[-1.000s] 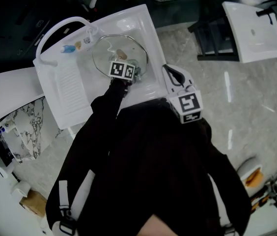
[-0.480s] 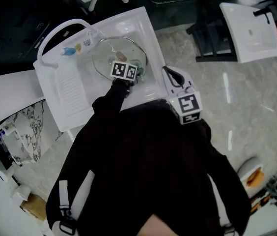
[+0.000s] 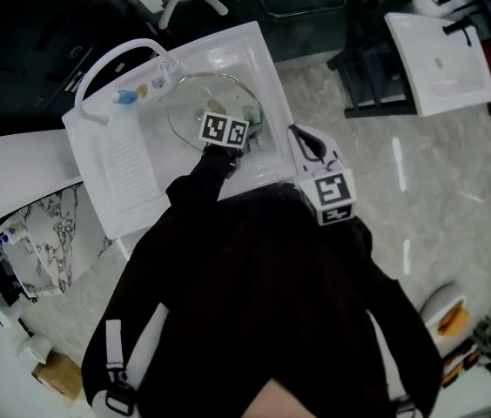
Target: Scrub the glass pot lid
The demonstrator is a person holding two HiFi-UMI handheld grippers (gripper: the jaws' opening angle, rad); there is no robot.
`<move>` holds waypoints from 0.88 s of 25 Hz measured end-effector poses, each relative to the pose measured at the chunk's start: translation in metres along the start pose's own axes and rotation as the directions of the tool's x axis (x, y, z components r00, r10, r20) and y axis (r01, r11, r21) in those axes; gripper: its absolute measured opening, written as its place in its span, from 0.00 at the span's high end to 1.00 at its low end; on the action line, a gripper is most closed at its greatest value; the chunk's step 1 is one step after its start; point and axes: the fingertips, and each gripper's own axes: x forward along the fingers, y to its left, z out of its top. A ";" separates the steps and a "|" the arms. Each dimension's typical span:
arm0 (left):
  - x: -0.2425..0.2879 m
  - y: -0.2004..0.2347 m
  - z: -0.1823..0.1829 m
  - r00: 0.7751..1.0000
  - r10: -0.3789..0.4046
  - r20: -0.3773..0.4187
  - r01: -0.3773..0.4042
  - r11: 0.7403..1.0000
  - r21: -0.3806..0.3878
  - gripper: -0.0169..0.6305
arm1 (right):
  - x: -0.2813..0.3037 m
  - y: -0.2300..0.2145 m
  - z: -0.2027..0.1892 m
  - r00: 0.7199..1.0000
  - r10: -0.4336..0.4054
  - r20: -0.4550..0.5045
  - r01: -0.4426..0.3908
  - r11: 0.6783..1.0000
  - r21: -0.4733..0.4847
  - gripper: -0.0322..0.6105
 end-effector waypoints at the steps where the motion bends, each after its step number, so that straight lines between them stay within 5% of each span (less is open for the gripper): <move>1: -0.004 -0.003 0.003 1.000 0.001 0.014 -0.002 1.000 0.008 0.88 | 0.000 0.001 0.000 1.000 -0.002 -0.003 0.002 1.000 -0.001 0.95; 14: -0.076 -0.024 0.035 0.972 0.055 0.227 -0.077 0.993 0.089 0.88 | -0.003 0.024 0.003 0.998 -0.054 0.036 0.053 0.998 0.035 0.95; 22: -0.132 -0.038 0.040 0.925 0.076 0.372 -0.132 0.983 0.126 0.89 | -0.004 0.046 0.015 0.992 -0.061 0.107 0.056 0.997 0.049 0.95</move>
